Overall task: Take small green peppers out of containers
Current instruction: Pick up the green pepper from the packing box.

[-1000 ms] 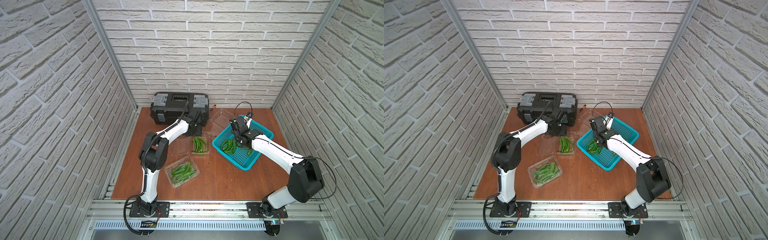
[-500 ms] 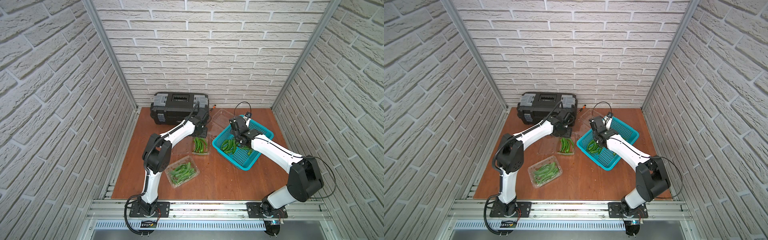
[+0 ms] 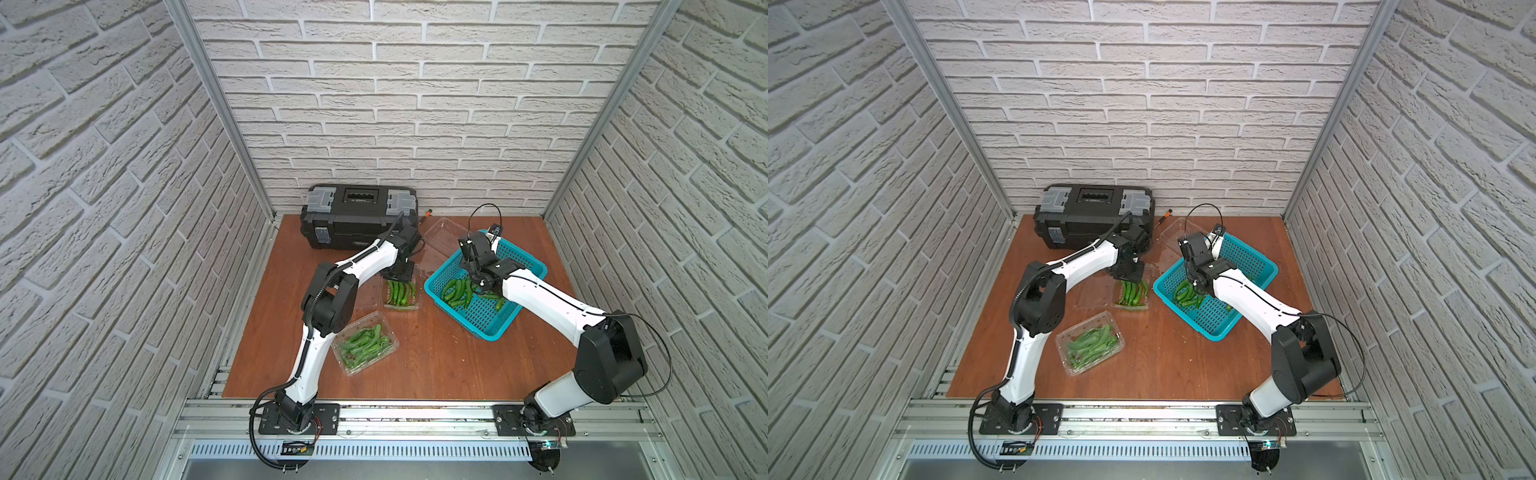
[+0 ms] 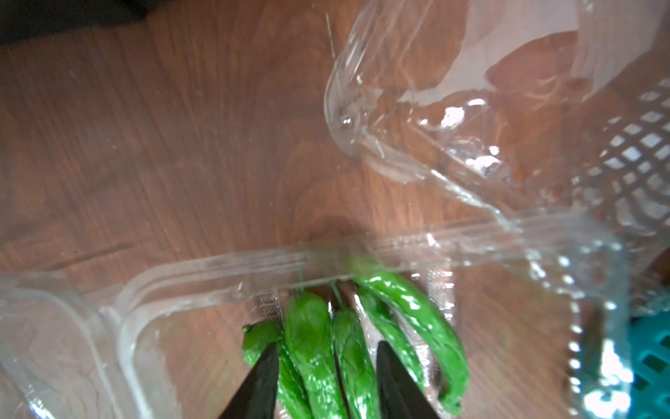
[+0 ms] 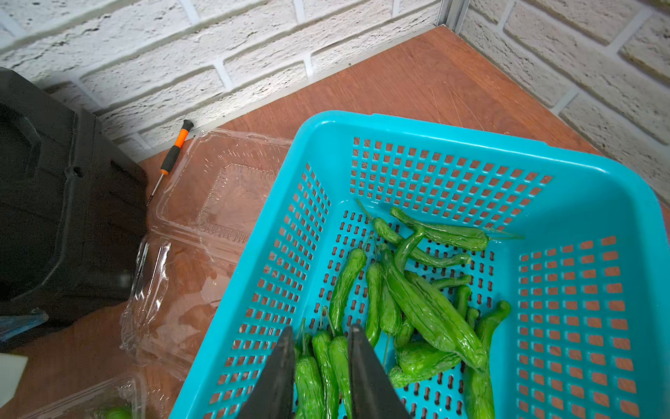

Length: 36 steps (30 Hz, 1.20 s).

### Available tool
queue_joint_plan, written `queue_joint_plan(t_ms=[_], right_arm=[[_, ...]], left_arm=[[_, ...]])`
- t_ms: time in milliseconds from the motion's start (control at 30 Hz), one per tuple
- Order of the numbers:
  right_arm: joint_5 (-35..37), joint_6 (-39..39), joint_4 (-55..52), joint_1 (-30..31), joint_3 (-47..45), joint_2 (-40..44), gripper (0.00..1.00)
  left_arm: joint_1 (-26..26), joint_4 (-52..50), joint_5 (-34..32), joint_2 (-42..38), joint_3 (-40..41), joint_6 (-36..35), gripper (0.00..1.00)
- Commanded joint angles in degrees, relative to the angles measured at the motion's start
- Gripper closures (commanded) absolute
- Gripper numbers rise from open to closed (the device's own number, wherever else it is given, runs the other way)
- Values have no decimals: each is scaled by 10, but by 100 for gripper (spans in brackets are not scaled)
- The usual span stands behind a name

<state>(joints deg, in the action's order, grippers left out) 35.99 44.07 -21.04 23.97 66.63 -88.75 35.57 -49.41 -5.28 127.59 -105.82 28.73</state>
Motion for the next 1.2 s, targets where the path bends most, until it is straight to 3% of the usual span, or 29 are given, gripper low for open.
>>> queue_joint_plan(t_ms=[0,100,233,467,867,1167], right_arm=[[-1,-7,16,-3,3,-7,73],[-6,-8,15,-2,5,-8,73],[-12,-13,15,-3,9,-11,73],[-19,-18,16,-2,14,-13,73],[-27,-18,17,-3,15,-21,73],[-30,-13,17,-2,15,-22,73]], left_arm=[[-5,-17,-6,12,-21,5,58],[-5,-20,-5,19,-27,4,59],[-5,-19,-5,22,-27,5,71],[-5,-16,-19,11,-18,8,77],[-5,-16,-21,-1,19,6,77],[-5,-49,-7,42,-13,-3,78]])
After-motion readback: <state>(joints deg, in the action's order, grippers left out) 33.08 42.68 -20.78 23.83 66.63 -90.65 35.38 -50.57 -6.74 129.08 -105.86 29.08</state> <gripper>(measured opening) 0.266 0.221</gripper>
